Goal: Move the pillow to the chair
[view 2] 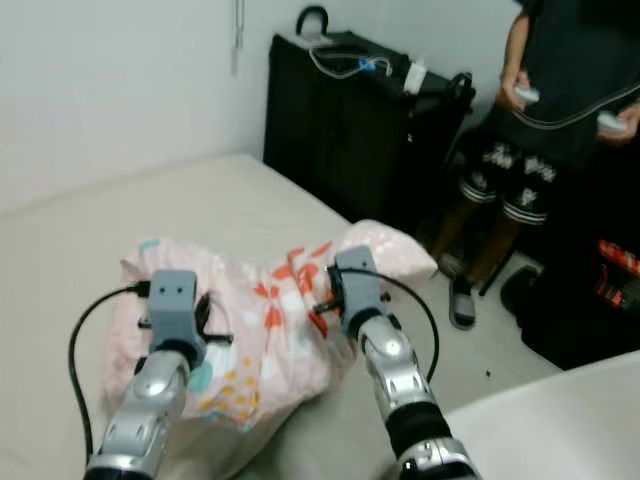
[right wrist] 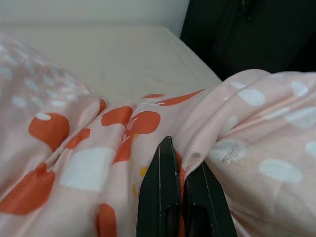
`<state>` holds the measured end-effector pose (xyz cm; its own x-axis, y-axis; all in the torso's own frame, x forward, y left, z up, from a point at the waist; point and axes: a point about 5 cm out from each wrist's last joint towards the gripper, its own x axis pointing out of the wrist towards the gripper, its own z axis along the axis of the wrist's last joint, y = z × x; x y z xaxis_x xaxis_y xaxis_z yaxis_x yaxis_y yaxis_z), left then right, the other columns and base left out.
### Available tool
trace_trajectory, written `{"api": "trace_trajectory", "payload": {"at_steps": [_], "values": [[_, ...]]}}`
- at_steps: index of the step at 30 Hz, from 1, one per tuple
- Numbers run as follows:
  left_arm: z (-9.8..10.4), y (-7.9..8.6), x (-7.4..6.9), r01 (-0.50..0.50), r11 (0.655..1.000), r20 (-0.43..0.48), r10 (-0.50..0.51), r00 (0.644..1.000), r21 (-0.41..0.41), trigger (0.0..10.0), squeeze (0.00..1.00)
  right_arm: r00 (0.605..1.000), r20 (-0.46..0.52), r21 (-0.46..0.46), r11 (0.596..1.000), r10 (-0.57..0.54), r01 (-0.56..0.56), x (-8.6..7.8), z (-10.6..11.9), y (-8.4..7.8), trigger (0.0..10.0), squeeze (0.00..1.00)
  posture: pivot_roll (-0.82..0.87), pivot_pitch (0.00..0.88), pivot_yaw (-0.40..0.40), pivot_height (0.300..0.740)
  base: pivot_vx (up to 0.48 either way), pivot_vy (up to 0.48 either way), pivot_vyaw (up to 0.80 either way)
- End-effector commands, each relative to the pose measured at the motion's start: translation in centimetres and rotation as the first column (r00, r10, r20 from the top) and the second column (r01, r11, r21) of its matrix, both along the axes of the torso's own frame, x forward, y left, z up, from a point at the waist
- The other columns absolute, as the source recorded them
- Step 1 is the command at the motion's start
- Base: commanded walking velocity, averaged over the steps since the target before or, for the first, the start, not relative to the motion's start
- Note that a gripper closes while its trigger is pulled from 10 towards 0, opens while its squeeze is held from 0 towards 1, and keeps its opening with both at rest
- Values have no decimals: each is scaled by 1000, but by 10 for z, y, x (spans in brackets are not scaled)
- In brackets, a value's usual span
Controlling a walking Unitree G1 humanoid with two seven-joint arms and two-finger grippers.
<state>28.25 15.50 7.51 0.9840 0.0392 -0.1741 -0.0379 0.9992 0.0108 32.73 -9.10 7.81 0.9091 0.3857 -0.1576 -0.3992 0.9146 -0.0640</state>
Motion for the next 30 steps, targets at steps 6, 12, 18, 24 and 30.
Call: {"api": "trace_trajectory", "payload": {"at_steps": [6, 12, 18, 24, 30], "values": [[11, -17, 5, 75, 997, 59, -75, 995, -4, 10000, 0, 998, 53, -2, 999, 38, -38, 5, 11, 7, 10000, 0, 46, 0, -141, 740, 0, 0, -800], [12, -19, 7, 80, 997, 64, -79, 995, -12, 10000, 0, 998, 53, 4, 1000, 27, -27, 5, 12, 5, 10000, 0, 45, 0, -136, 740, 0, 0, -800], [29, -21, 15, 99, 994, 116, -94, 989, -37, 10000, 0, 998, 68, 64, 998, -13, 8, 15, 27, 0, 10000, 0, 46, 0, -134, 740, 0, 0, -800], [63, -20, 31, 123, 992, 217, -115, 969, -24, 10000, 0, 990, 124, 142, 989, -65, 48, 32, 59, -6, 10000, 0, 49, 0, -130, 740, 0, 0, -800], [84, -30, 38, 180, 984, 280, -176, 944, 12, 10000, 0, 986, 151, 180, 983, -72, 44, 38, 75, -3, 10000, 0, 51, 0, -131, 740, 0, 0, -800]]}}
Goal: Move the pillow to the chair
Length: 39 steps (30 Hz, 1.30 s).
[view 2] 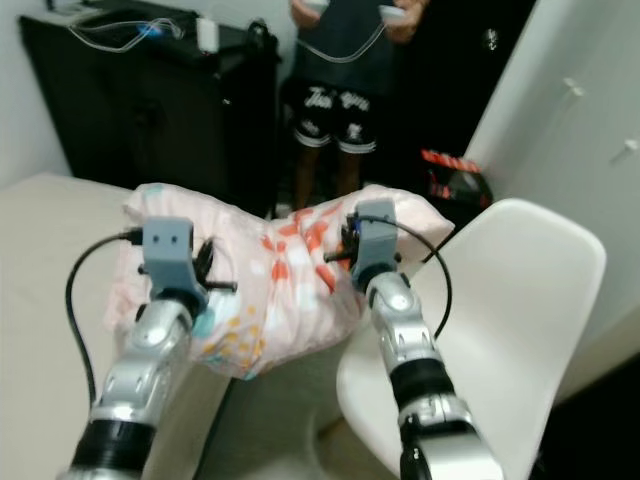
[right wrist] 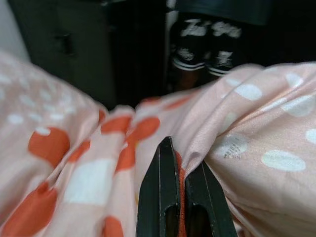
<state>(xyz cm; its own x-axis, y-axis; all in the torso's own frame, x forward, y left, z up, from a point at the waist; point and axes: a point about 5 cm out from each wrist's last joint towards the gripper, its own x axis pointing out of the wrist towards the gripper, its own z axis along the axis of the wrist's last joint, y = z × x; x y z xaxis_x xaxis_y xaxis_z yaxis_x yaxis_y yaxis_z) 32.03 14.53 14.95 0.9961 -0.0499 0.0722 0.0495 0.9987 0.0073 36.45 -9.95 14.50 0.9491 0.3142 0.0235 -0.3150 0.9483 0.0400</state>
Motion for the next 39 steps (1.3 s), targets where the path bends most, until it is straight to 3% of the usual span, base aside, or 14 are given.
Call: {"api": "trace_trajectory", "payload": {"at_steps": [1, 5, 6, 11, 18, 24, 27, 31, 35, 39], "values": [[10, -21, 0, 98, 995, 38, -98, 994, 3, 10000, 0, 999, 28, 12, 999, 31, -31, 0, 8, 6, 10000, 0, 51, 0, -131, 740, 0, 0, -800], [5, -40, -8, 214, 976, 20, -215, 976, 41, 10000, 0, 994, 42, -32, 994, 104, -103, -9, 6, 17, 10000, 0, 51, 0, -128, 740, 0, 0, -800], [-1, -54, -22, 308, 948, -9, -309, 951, 75, 10000, 0, 984, 51, -75, 983, 171, -167, -21, 4, 23, 10000, 0, 52, 0, -128, 740, 0, 0, -800], [-3, -55, -28, 323, 943, -19, -322, 946, 77, 10000, 0, 982, 51, -77, 981, 183, -179, -27, 4, 22, 10000, 0, 52, 0, -127, 740, 0, 0, -800], [-10, -35, -61, 260, 964, -49, -258, 965, 50, 10000, 0, 994, 30, -36, 994, 109, -108, -59, 4, -12, 10000, 0, 41, 0, -107, 740, 0, 0, -800], [-12, -25, -72, 210, 977, -63, -209, 976, 24, 10000, 0, 997, 19, -14, 997, 70, -69, -69, 5, -22, 10000, 0, 37, 0, -105, 740, 0, 0, -800], [-18, 6, -81, 65, 997, -79, -67, 995, -37, 10000, 0, 999, 21, 54, 998, 31, -32, -81, 9, -37, 10000, 0, 40, 0, -107, 740, 0, 0, -800], [-22, 20, -85, 34, 999, -92, -35, 995, -10, 10000, 0, 999, 31, 77, 997, 26, -28, -88, 11, -48, 10000, 0, 40, 0, -107, 740, 0, 0, -800], [-25, 22, -89, 64, 997, -116, -59, 992, 40, 10000, 0, 999, 37, 66, 997, 36, -38, -95, 11, -56, 10000, 0, 37, 0, -104, 740, 0, 0, -800], [-26, 18, -92, 84, 996, -121, -79, 989, 39, 10000, 0, 998, 50, 68, 996, 45, -48, -98, 14, -57, 10000, 0, 36, 0, -104, 740, 0, 0, -800]]}}
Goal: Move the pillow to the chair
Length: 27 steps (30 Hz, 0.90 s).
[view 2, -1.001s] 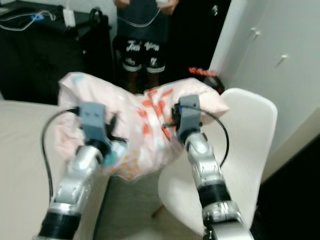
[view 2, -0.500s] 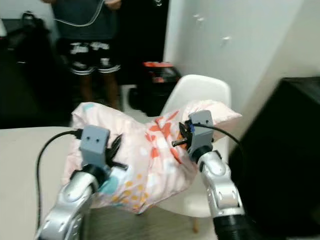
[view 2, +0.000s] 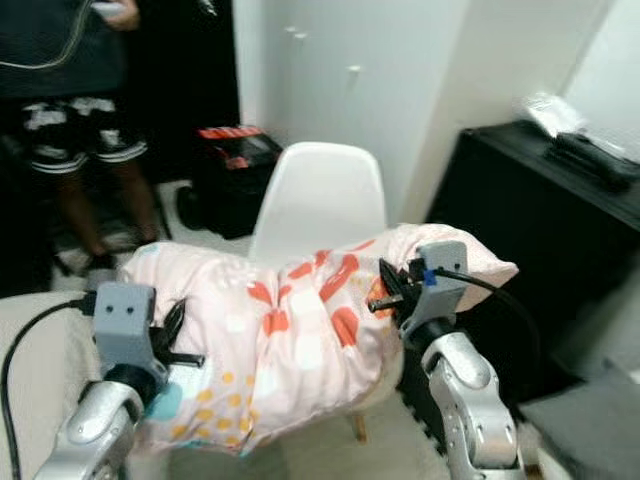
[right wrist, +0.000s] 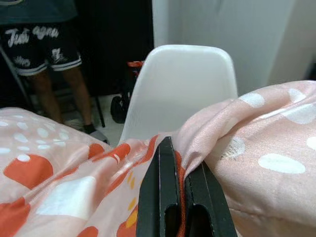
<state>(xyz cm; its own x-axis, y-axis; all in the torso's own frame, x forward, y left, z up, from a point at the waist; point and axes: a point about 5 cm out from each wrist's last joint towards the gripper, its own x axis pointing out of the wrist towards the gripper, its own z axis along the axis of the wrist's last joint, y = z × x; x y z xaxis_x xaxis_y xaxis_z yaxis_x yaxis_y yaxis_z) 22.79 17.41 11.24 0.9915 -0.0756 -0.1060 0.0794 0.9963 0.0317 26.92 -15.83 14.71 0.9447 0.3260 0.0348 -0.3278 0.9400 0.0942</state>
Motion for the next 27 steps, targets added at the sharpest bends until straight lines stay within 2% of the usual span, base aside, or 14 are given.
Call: {"api": "trace_trajectory", "payload": {"at_steps": [1, 17, 21, 24, 27], "values": [[11, -12, 0, 62, 998, 57, -62, 996, 0, 10000, 0, 998, 60, 19, 999, 32, -33, -4, 14, 2, 10000, 0, 36, 0, -105, 740, 0, 0, -800], [14, -12, 1, 60, 998, 66, -59, 996, -13, 10000, 0, 998, 49, 29, 999, 40, -41, -6, 17, 3, 10000, 0, 39, 0, -105, 740, 0, 0, -800], [13, -12, 3, 57, 998, 60, -57, 997, 0, 10000, 0, 999, 32, 20, 1000, 18, -19, -2, 16, 3, 10000, 0, 39, 0, -104, 740, 0, 0, -800], [12, -12, 8, 51, 999, 58, -52, 997, 9, 10000, 0, 999, -1, 5, 999, -51, 51, 5, 11, 1, 10000, 0, 41, 0, -104, 740, 0, 0, -800], [14, -15, 12, 69, 998, 65, -70, 995, 11, 10000, 0, 999, -1, 0, 999, -45, 45, 7, 10, 4, 10000, 0, 43, 0, -105, 740, 0, 0, -800]]}}
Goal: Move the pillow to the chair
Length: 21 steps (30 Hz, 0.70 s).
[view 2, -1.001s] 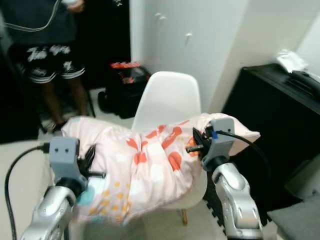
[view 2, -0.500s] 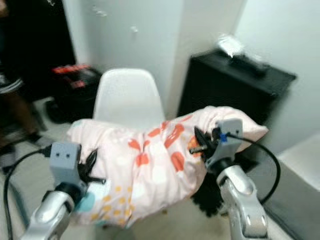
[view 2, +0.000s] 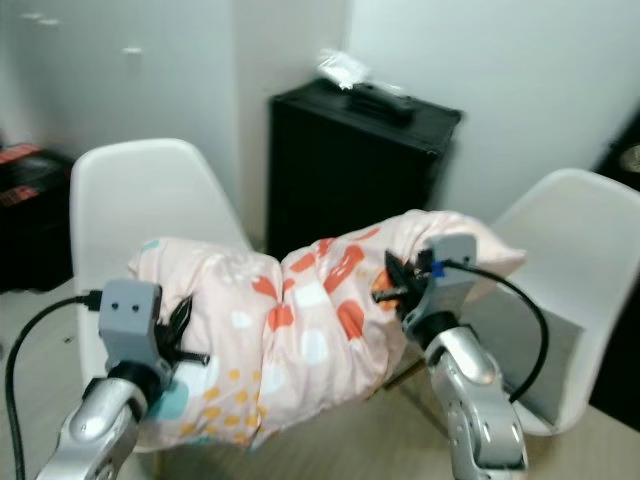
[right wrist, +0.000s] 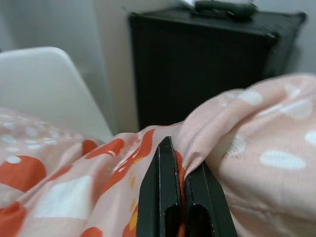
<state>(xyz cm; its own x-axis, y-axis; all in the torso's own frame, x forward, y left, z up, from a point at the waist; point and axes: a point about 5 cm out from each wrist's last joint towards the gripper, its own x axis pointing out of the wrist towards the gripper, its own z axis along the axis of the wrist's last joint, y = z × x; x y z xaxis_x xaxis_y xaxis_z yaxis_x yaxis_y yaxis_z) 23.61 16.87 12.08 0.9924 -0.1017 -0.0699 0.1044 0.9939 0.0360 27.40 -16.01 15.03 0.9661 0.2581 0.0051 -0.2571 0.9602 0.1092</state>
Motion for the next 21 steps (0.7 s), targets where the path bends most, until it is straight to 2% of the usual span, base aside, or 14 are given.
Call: {"api": "trace_trajectory", "payload": {"at_steps": [1, 8, 10, 11, 13, 15, 16, 17, 18, 19, 21], "values": [[6, -10, 4, 47, 999, 29, -47, 998, 8, 10000, 0, 999, 32, -7, 1000, 27, -26, 3, 7, 6, 10000, 0, 43, 0, -105, 740, 0, 0, -800], [6, -12, 9, 53, 999, 30, -53, 998, 13, 10000, 0, 999, 28, -7, 1000, 14, -14, 8, 7, 8, 10000, 0, 43, 0, -105, 740, 0, 0, -800], [4, -11, 24, 35, 999, 19, -36, 999, 40, 10000, 0, 1000, 8, -23, 1000, -3, 3, 20, 3, 12, 10000, 0, 44, 0, -101, 740, 0, 0, -800], [4, -11, 24, 35, 999, 19, -36, 999, 40, 10000, 0, 1000, 8, -23, 1000, -3, 3, 20, 3, 12, 10000, 0, 44, 0, -101, 740, 0, 0, -800], [-3, -11, 47, -15, 999, -19, 16, 1000, 32, 10000, 0, 1000, -18, -62, 998, 22, -23, 34, -5, 20, 10000, 0, 49, 0, -104, 740, 0, 0, -800], [-3, -11, 47, -15, 999, -19, 16, 1000, 32, 10000, 0, 1000, -18, -62, 998, 22, -23, 34, -5, 20, 10000, 0, 49, 0, -104, 740, 0, 0, -800], [-4, -15, 56, 0, 999, -22, 1, 1000, 36, 10000, 0, 999, -30, -71, 997, 28, -30, 41, -9, 23, 10000, 0, 47, 0, -103, 740, 0, 0, -800], [-4, -15, 56, 0, 999, -22, 1, 1000, 36, 10000, 0, 999, -30, -71, 997, 28, -30, 41, -9, 23, 10000, 0, 47, 0, -103, 740, 0, 0, -800], [-4, -19, 66, 17, 999, -17, -16, 1000, 51, 10000, 0, 999, -39, -63, 998, 28, -30, 48, -12, 27, 10000, 0, 42, 0, -98, 740, 0, 0, -800], [-4, -19, 66, 17, 999, -17, -16, 1000, 51, 10000, 0, 999, -39, -63, 998, 28, -30, 48, -12, 27, 10000, 0, 42, 0, -98, 740, 0, 0, -800], [3, -29, 83, 34, 998, 3, -34, 999, 60, 10000, 0, 998, -63, -19, 1000, 7, -8, 63, -16, 33, 10000, 0, 41, 0, -86, 740, 0, 0, -800]]}}
